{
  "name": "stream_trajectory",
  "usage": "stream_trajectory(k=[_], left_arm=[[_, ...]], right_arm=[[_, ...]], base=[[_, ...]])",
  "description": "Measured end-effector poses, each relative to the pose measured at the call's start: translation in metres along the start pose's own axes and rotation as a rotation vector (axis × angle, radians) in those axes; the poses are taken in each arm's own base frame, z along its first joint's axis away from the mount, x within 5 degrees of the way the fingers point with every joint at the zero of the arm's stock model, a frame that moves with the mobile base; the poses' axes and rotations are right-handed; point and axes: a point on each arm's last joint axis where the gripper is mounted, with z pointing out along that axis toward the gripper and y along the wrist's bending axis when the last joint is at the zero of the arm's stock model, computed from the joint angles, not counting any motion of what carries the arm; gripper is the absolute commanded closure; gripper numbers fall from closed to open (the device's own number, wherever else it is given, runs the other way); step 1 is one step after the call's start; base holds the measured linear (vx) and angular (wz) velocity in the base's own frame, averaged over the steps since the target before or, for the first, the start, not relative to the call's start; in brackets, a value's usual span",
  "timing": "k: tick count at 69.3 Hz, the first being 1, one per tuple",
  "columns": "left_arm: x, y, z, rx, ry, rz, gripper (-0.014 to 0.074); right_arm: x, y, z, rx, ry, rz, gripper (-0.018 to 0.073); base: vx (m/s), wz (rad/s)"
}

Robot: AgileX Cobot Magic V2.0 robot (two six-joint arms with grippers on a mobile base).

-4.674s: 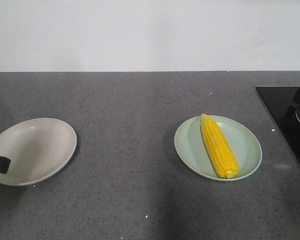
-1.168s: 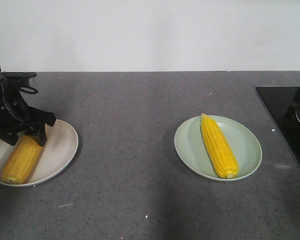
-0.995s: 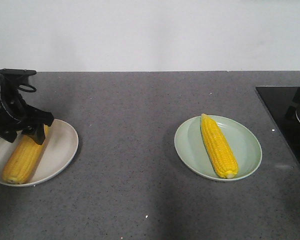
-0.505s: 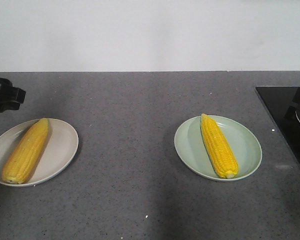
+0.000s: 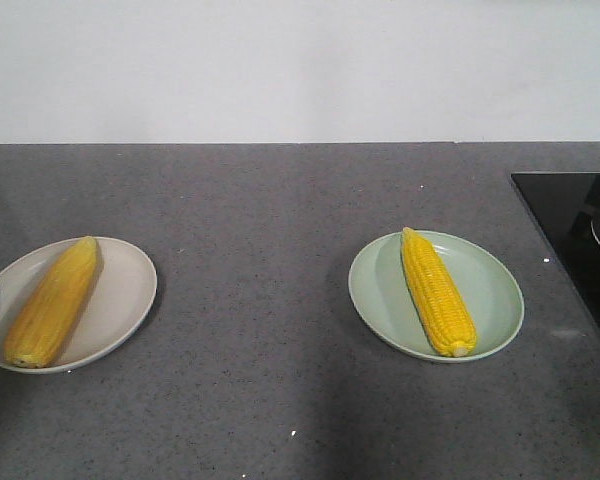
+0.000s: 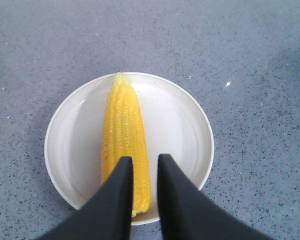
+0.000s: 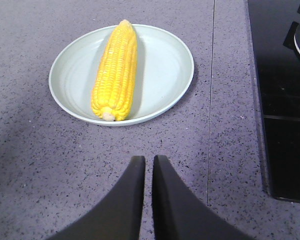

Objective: Distribute corn equally
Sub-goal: 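Raise the open left gripper away from the cream plate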

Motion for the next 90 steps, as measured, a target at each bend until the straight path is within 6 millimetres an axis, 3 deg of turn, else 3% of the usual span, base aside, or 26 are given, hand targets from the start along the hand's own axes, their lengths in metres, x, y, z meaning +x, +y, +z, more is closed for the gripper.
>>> stream_trajectory(k=[48, 60, 90], left_arm=[[0.090, 0.004, -0.055, 0.033, -0.396, 0.004, 0.0605], [0.116, 0.004, -0.055, 0.050, -0.359, 0.003, 0.0605], [0.143, 0.010, -0.040, 0.021, -0.444, 0.028, 0.0605]], right_arm=[[0.000, 0.000, 0.000, 0.000, 0.000, 0.000, 0.0570], [0.000, 0.000, 0.000, 0.000, 0.000, 0.000, 0.0570], [0.000, 0.000, 0.000, 0.000, 0.000, 0.000, 0.0570]], base=[[0.00, 0.00], [0.00, 0.00], [0.00, 0.00]])
